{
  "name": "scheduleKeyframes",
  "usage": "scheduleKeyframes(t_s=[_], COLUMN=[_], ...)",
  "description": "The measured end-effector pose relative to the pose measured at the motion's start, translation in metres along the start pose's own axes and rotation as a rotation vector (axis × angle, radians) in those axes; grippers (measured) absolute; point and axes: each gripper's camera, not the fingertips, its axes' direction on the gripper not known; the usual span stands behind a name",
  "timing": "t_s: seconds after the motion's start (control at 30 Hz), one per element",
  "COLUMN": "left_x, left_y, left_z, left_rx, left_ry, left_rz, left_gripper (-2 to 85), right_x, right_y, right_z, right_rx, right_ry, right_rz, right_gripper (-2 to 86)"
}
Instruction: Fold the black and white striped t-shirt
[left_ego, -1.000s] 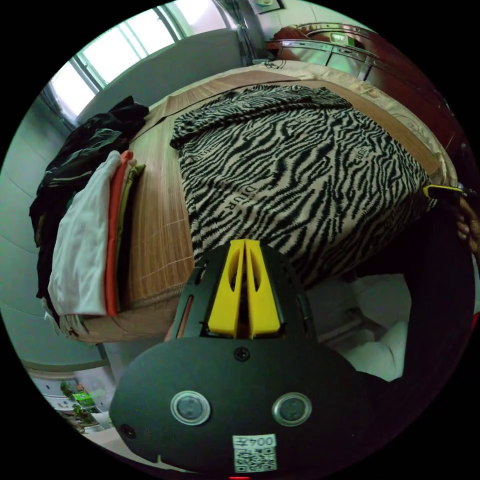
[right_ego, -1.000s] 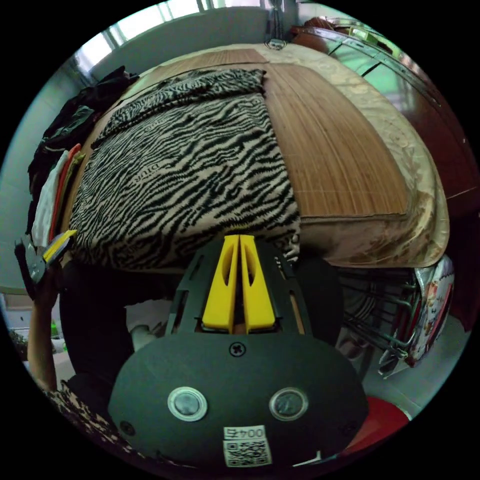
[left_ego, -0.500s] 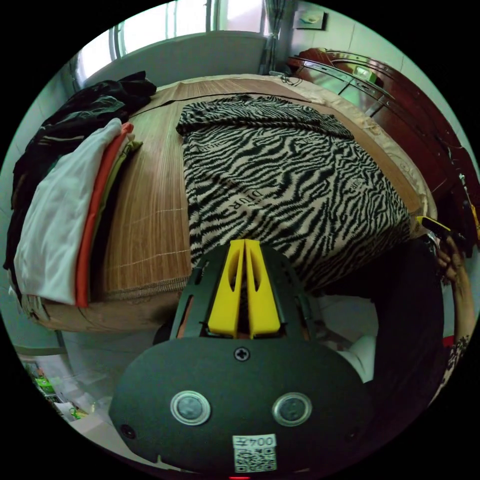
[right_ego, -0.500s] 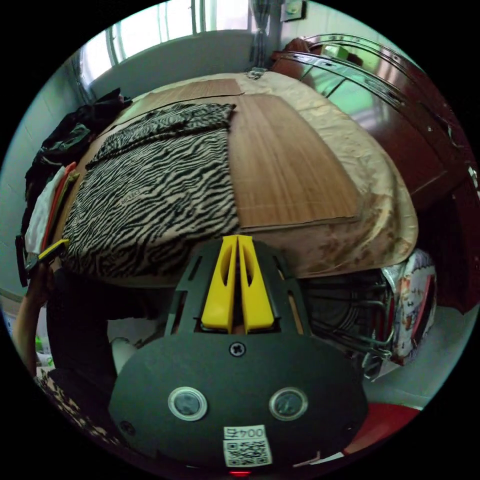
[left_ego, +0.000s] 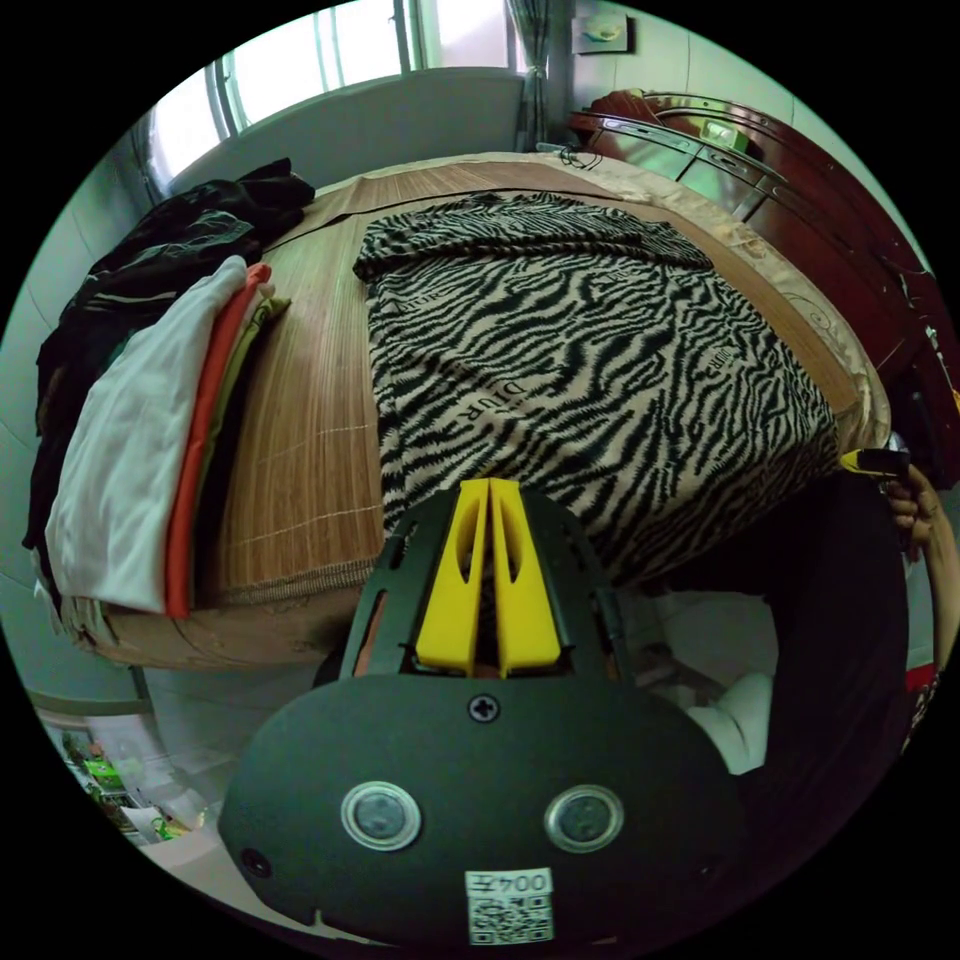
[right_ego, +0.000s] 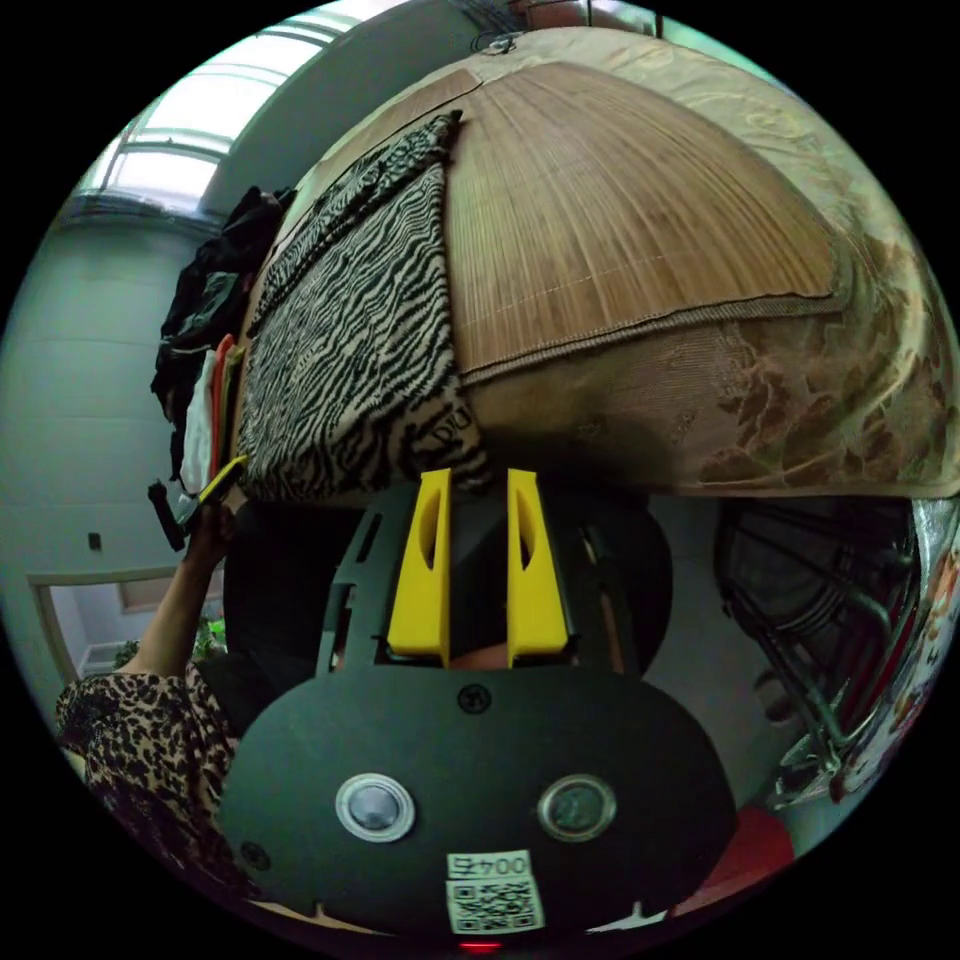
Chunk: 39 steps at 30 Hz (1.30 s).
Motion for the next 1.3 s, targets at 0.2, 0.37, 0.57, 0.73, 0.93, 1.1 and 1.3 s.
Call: scheduleKeyframes(t_s=[0.2,0.37,0.57,0.73,0.93,1.1,1.3], left_x=[-0.008,-0.009,-0.014,-0.020,-0.035,-0.079,-0.140], left_y=[0.008,0.013,0.019,0.022,0.022,0.036,0.091], left_z=[-0.003,-0.004,-0.004,-0.002,0.000,-0.010,-0.040], left_rx=[0.000,0.001,0.002,0.002,-0.009,-0.052,0.020], left_ry=[0.027,0.019,0.019,0.024,0.065,0.281,0.231], left_rz=[-0.014,-0.009,-0.007,-0.006,-0.021,-0.050,-0.183], left_gripper=[0.9,1.0,0.9,0.9,0.8,0.8,1.1], right_x=[-0.003,-0.010,-0.014,-0.008,-0.029,-0.061,-0.084], right_y=[-0.024,-0.038,-0.032,-0.030,-0.006,0.031,0.034], right_z=[0.019,0.034,0.039,0.046,0.028,-0.009,0.003], right_rx=[-0.092,-0.147,-0.179,-0.195,-0.088,0.233,0.305], right_ry=[0.077,0.145,0.202,0.206,0.357,0.316,0.208], right_rz=[-0.055,-0.064,-0.073,0.002,0.007,-0.010,-0.045], right_gripper=[9.9,6.8,0.3,0.0,3.6,2.4,-0.2])
